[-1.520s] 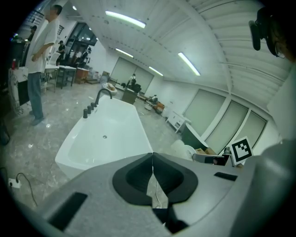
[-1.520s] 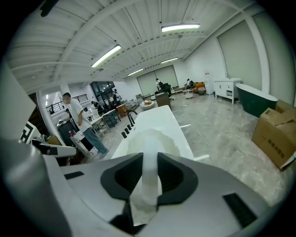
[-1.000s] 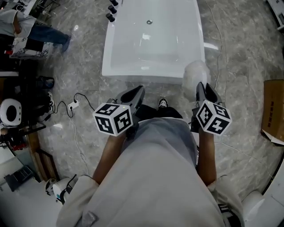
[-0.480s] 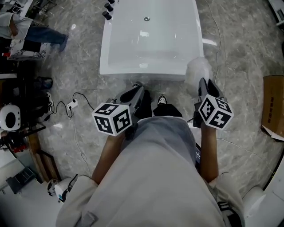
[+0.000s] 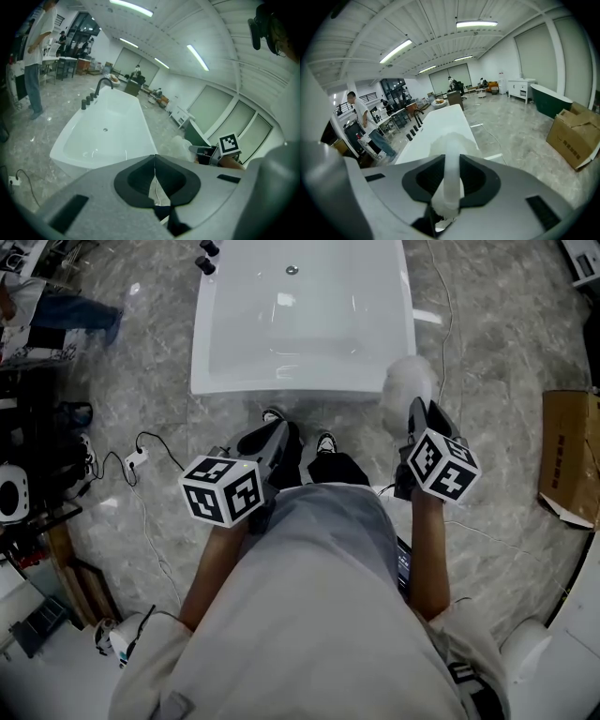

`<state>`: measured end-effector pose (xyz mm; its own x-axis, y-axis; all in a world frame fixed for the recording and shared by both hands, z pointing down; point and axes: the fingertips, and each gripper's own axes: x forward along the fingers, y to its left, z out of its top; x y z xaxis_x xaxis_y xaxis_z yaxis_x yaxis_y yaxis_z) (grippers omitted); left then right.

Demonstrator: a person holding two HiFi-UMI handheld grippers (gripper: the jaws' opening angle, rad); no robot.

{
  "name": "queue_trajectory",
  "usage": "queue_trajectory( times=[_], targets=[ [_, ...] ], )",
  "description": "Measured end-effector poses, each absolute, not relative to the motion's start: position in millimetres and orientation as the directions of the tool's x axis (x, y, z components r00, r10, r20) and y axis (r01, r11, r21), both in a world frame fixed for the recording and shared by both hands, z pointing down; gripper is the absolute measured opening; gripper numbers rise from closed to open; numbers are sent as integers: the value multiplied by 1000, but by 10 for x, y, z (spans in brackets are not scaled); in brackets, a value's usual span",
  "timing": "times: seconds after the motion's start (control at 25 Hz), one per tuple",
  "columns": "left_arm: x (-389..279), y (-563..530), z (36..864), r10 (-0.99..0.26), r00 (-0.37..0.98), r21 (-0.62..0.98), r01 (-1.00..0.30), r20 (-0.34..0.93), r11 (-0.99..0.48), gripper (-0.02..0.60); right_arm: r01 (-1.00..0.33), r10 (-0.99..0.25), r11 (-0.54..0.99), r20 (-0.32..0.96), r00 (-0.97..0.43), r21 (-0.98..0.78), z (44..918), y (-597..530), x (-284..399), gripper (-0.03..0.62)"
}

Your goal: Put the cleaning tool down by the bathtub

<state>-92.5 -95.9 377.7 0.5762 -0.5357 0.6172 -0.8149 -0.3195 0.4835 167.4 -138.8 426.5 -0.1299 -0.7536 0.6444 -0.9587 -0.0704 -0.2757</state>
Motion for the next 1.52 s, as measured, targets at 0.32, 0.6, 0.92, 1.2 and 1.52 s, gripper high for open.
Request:
queue_trajectory(
  times=[0.32,0.6,0.92,1.2,1.52],
  targets=[
    [-1010,-1001,3834,-531,561,487,-824,635,-289,6,-967,-736,-81,669,-106,-242,4454,-1557,1717,80],
    [-1071,-953,3892,-531,546,489,-833,648,-260,6,-964,-709,-105,698,-100,-245,4659,-1610,1764,80],
    [-1184,-977,3938,-531,548,529,-823,646,-207,6,-964,-687,-127,722,-83,-232,4774,-1706,1815,80],
    [-1230,-940,3997,-523,534,518,-833,664,-194,6,-959,-677,-166,734,-60,-231,4886,-1734,1964,80],
    [-1317,-866,4025,-504,502,459,-861,703,-218,6,-965,-661,-151,747,-64,-216,5012,-1756,2010,80]
  ],
)
